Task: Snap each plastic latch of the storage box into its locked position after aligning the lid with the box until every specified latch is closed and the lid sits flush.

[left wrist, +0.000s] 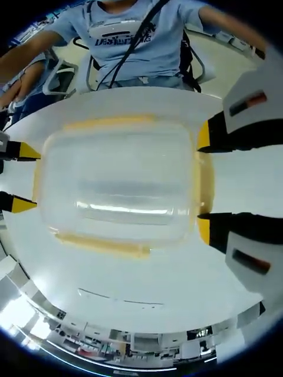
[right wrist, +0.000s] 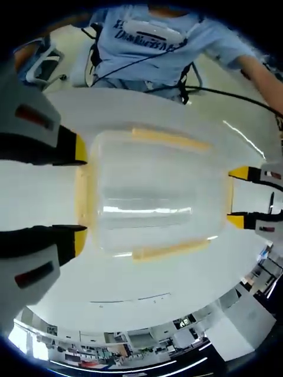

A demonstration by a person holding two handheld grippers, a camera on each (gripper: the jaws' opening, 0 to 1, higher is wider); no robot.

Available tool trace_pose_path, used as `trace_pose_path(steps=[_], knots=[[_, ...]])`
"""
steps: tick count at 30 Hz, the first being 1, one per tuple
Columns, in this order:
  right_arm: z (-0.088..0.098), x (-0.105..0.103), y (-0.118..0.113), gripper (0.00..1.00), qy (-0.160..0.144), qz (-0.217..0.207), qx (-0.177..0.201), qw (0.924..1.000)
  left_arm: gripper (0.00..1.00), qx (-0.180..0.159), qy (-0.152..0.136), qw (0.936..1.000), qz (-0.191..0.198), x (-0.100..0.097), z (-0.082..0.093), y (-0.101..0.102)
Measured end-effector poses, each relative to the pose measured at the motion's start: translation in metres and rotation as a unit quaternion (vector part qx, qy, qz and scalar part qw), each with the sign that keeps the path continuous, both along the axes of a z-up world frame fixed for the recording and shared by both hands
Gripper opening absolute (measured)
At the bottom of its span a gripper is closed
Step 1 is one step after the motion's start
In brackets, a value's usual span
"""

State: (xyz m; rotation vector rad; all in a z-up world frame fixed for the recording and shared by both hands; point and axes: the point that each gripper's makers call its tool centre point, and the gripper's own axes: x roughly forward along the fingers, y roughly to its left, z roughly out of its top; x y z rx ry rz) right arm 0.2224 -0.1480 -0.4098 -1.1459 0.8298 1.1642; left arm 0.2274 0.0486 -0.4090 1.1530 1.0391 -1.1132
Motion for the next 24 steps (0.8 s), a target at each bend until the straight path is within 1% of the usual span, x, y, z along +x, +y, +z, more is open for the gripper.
trace_pose_path(steps=[2,6,9,12,13,14,15,16,17,18,24], knots=[[0.001,0.002,0.000,0.37,-0.004,-0.002,0.001,1.0000,0.38,-0.003,0.003,1.0000,0.004,0.001,0.000,0.000],[0.002,0.005,0.000,0.36,-0.012,-0.006,0.000,0.9999,0.38,-0.009,0.000,1.0000,0.004,0.004,0.001,0.000],[0.002,0.005,-0.001,0.36,-0.011,-0.008,0.001,0.9999,0.38,-0.015,-0.003,0.9999,0.002,0.005,0.001,0.000],[0.003,0.009,-0.001,0.36,-0.020,-0.010,0.004,0.9998,0.38,-0.019,-0.007,0.9998,0.003,0.007,0.002,0.000],[0.003,0.010,-0.001,0.27,-0.022,-0.012,0.003,0.9997,0.38,-0.020,-0.006,0.9998,0.004,0.008,0.002,0.000],[0.001,0.002,-0.003,0.13,0.001,0.016,-0.013,0.9998,0.38,-0.024,0.001,0.9993,0.028,0.006,0.000,0.000],[0.006,0.013,0.001,0.02,-0.040,0.005,0.004,0.9992,0.38,-0.022,0.010,0.9991,0.036,0.006,-0.001,0.001],[0.015,0.027,0.006,0.02,-0.092,0.016,0.012,0.9955,0.38,-0.028,-0.004,0.9989,0.037,0.013,0.000,0.000],[0.011,0.021,0.005,0.02,-0.069,0.019,0.006,0.9974,0.38,-0.028,-0.006,0.9991,0.033,0.014,0.001,0.000],[0.005,0.011,0.006,0.02,-0.035,0.024,0.009,0.9991,0.38,-0.032,-0.002,0.9992,0.023,0.013,0.001,0.002],[0.008,0.013,0.006,0.03,-0.040,0.020,0.007,0.9990,0.37,-0.029,0.000,0.9994,0.019,0.014,0.003,0.002]])
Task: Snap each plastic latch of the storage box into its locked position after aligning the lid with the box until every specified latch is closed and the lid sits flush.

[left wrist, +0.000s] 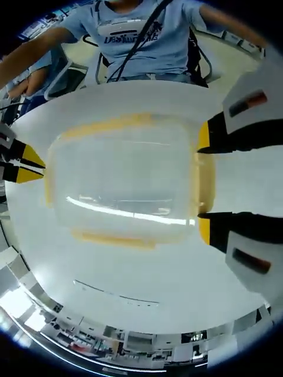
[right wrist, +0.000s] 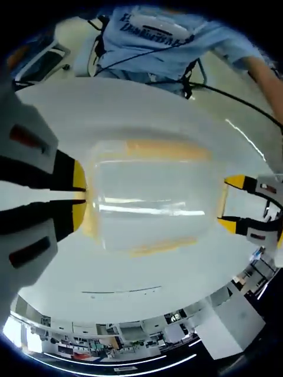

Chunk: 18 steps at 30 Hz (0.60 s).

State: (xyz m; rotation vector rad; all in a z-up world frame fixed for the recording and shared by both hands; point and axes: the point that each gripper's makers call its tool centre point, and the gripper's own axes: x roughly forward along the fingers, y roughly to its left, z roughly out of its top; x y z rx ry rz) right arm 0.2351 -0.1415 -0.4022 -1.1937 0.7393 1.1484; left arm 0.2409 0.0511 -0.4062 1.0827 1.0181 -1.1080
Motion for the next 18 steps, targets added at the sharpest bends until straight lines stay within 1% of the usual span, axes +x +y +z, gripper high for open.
trace_pose_path(steps=[7,13,15,18], knots=[[0.002,-0.005,0.000,0.05,0.002,0.003,0.004,1.0000,0.37,0.012,-0.003,0.9999,-0.010,0.001,0.000,0.001],[0.003,-0.010,-0.001,0.07,0.003,0.005,0.006,1.0000,0.37,0.013,-0.004,0.9997,-0.018,0.002,-0.002,0.001],[0.002,-0.012,-0.001,0.07,0.005,0.005,0.008,0.9999,0.37,0.013,-0.005,0.9996,-0.025,0.007,-0.001,0.003],[0.001,-0.017,0.000,0.08,0.010,0.009,0.012,0.9998,0.37,0.015,-0.007,0.9992,-0.036,0.007,-0.001,0.002]])
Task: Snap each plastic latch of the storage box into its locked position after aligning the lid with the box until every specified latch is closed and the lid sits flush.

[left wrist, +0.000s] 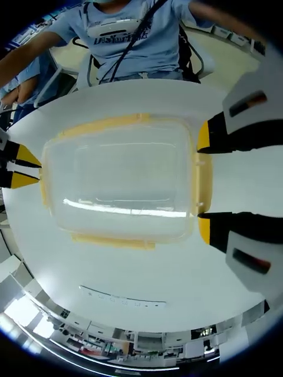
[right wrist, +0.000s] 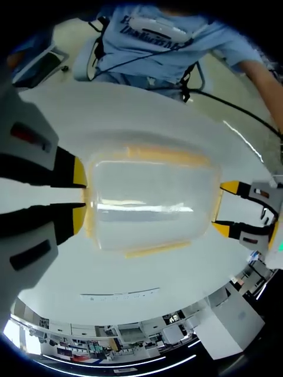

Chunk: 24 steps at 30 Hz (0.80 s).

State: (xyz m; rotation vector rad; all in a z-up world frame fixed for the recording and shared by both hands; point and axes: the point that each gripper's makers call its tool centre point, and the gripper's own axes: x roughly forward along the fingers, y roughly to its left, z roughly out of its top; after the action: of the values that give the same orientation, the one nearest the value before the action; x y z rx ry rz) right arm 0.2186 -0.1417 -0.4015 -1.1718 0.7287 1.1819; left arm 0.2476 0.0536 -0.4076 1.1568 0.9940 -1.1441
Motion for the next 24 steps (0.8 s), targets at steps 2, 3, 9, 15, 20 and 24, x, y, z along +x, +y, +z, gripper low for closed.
trace_pose_path(steps=[2,3,9,15,20,24], knots=[[0.000,-0.003,0.000,0.09,0.004,0.003,0.005,1.0000,0.37,0.004,-0.002,1.0000,-0.008,-0.001,-0.001,0.000],[-0.001,-0.003,0.000,0.09,0.004,0.003,0.006,1.0000,0.37,0.006,-0.002,1.0000,-0.005,0.000,-0.001,0.001],[-0.007,-0.006,-0.003,0.11,0.011,0.001,0.005,0.9999,0.38,0.010,-0.008,0.9999,-0.010,-0.001,-0.003,0.000],[-0.012,-0.007,-0.005,0.15,0.015,0.003,0.005,0.9999,0.38,0.003,-0.012,0.9999,-0.010,-0.002,-0.005,0.000],[-0.014,-0.009,-0.005,0.20,0.014,0.005,0.006,0.9999,0.38,0.003,-0.017,0.9999,-0.002,-0.003,-0.006,0.001],[-0.017,-0.009,-0.005,0.22,0.014,0.006,0.007,0.9999,0.38,-0.005,-0.017,0.9998,0.000,-0.008,-0.006,0.000]])
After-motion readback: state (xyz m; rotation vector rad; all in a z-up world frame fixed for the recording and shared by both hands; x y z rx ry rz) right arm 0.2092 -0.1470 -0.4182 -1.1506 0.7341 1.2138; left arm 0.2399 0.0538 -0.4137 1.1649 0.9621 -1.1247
